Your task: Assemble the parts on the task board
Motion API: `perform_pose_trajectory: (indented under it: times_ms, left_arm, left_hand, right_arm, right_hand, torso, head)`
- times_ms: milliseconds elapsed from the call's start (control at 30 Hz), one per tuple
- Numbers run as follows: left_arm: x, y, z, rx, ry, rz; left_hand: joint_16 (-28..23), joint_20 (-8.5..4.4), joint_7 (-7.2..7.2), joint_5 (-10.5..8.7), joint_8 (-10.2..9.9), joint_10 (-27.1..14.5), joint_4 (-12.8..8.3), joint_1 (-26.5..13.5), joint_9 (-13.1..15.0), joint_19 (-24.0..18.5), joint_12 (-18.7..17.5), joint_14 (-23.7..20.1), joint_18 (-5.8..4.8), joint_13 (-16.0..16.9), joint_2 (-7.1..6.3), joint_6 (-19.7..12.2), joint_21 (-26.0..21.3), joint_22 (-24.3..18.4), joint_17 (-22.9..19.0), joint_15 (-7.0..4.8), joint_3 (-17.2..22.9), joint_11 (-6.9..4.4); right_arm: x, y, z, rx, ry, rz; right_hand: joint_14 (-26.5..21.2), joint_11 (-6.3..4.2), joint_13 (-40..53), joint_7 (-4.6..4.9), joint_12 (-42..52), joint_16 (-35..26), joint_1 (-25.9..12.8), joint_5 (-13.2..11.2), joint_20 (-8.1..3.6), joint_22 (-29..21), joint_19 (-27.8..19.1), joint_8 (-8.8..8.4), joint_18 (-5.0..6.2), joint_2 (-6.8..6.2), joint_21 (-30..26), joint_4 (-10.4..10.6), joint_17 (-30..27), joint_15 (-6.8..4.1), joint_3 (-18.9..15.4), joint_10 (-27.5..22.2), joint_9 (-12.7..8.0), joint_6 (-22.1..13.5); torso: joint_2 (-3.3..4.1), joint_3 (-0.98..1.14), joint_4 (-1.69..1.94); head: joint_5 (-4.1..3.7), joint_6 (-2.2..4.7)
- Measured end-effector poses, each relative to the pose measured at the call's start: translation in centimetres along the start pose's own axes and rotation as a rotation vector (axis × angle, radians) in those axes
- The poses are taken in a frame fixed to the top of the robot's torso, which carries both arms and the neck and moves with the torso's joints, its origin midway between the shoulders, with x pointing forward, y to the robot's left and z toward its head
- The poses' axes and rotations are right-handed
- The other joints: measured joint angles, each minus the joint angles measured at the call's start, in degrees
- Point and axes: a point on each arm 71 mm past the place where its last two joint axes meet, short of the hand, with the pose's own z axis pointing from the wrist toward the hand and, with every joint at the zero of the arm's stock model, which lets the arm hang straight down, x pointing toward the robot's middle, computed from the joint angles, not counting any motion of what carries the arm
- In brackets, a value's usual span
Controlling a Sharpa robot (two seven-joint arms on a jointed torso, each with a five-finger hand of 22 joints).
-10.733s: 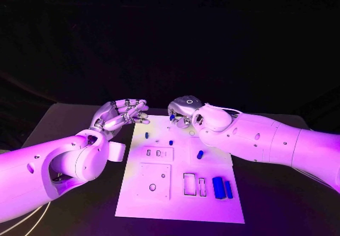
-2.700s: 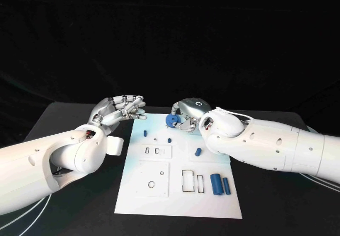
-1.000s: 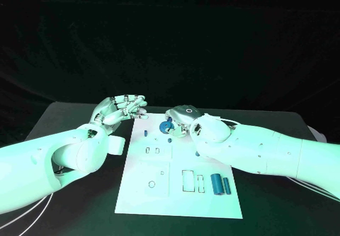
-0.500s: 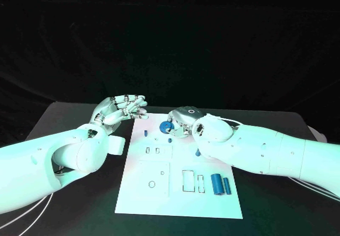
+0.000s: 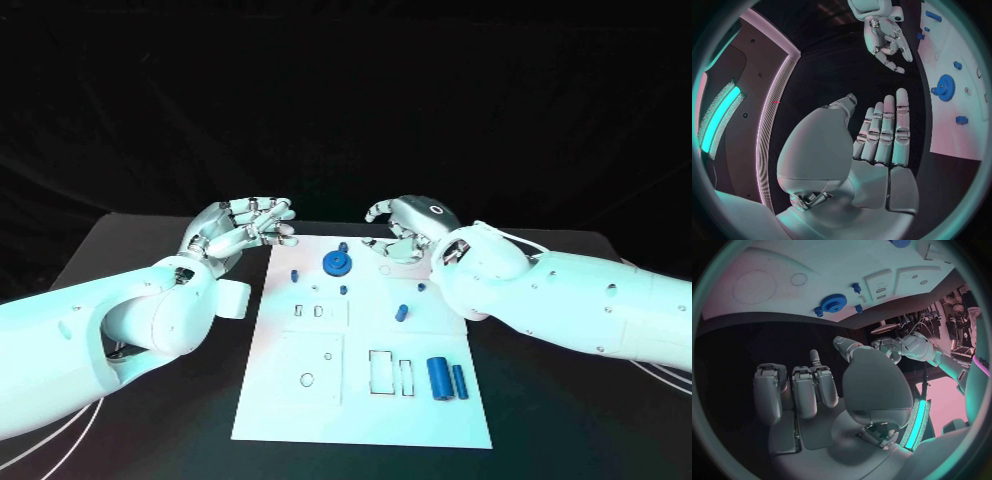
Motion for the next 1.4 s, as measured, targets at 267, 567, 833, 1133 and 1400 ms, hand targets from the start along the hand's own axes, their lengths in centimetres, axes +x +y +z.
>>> perform_pose_trajectory:
  times_ms: [267,567,833,1133,1400]
  left_arm:
    - [-0.1,0.1,0.1,0.000,0.002,-0.001]
    - [-0.1,0.2,0.3,0.000,0.010,-0.005]
    - [-0.2,0.3,0.4,-0.002,0.020,-0.010]
    - [-0.2,0.3,0.5,-0.008,0.034,-0.014]
    - [-0.2,0.3,0.4,-0.010,0.038,-0.015]
  left_hand:
    - [0.00,0.00,0.00,0.00,0.00,0.00,0.00,0.00,0.03,0.00,0.00,-0.20,0.00,0.08,0.00,0.00,0.00,-0.01,0.15,0.21,0.00,0.00]
    - [-0.03,0.69,0.00,0.00,0.00,0.43,0.00,0.00,0.24,-3.37,-0.35,-1.25,0.00,0.08,0.00,0.00,-1.42,-0.81,0.60,0.43,0.00,0.00]
    - [-6.27,1.92,-0.02,0.00,-0.23,0.43,0.16,0.28,0.44,-5.46,-1.97,-4.27,0.00,0.07,0.29,-0.01,-7.24,-4.80,-1.28,1.35,0.16,0.00]
    - [-10.70,2.72,-0.32,0.00,-0.47,0.01,0.16,0.28,0.67,-3.91,-2.40,-5.34,-0.01,0.01,0.28,-0.74,-10.55,-7.33,-3.39,1.94,0.16,0.42]
    - [-9.75,2.05,-0.11,0.00,-0.47,0.86,0.16,0.28,0.96,-1.62,-2.39,-0.32,-0.01,0.11,0.28,-0.50,-11.11,-7.56,-2.90,0.88,0.16,0.23]
  right_arm:
    - [-2.6,-6.7,-3.2,0.096,0.078,0.140]
    - [-2.3,-11.5,-6.4,0.165,0.136,0.243]
    - [-0.8,-13.3,-7.6,0.199,0.163,0.263]
    - [1.2,-13.5,-7.4,0.212,0.189,0.264]
    - [2.6,-13.0,-7.1,0.206,0.210,0.263]
  right_hand:
    - [0.09,-0.43,0.00,-0.84,0.00,0.00,4.45,-0.68,0.00,0.00,0.00,-0.48,0.00,-0.97,-0.22,-4.07,-0.01,-0.55,1.50,0.01,0.12,1.09]
    - [0.21,-0.84,-0.01,-1.27,0.00,0.00,5.52,-0.68,-0.44,0.04,0.00,-1.11,0.00,-1.46,-0.52,-5.26,-0.01,-0.85,1.75,0.02,0.06,1.05]
    - [0.21,-0.84,-0.01,-1.07,0.00,0.00,5.74,-0.68,-0.44,0.03,0.00,-1.64,0.00,-1.68,-0.52,-5.41,-0.01,-0.84,1.60,0.02,-0.01,0.85]
    - [0.21,-0.83,-0.01,-0.74,0.00,0.00,5.74,-0.43,-0.44,0.03,0.00,-2.12,0.00,-1.68,-0.52,-5.81,-0.02,-0.84,1.67,0.02,-0.11,0.10]
    - [0.21,-0.83,-0.02,-0.74,0.00,0.00,5.74,-0.43,-0.44,0.02,0.00,-2.12,0.00,-1.68,-0.51,-5.80,-0.02,-0.84,1.67,0.02,-0.11,0.10]
  torso:
    - [-0.52,0.08,-0.48]
    - [-0.94,0.36,-0.89]
    - [-1.02,0.43,-0.87]
    - [-0.96,0.36,-0.84]
    - [-0.93,0.36,-0.83]
  head:
    - [-0.26,0.10]
    - [-0.44,-0.03]
    - [-0.58,-0.25]
    - [-0.41,-0.49]
    - [-0.15,-0.79]
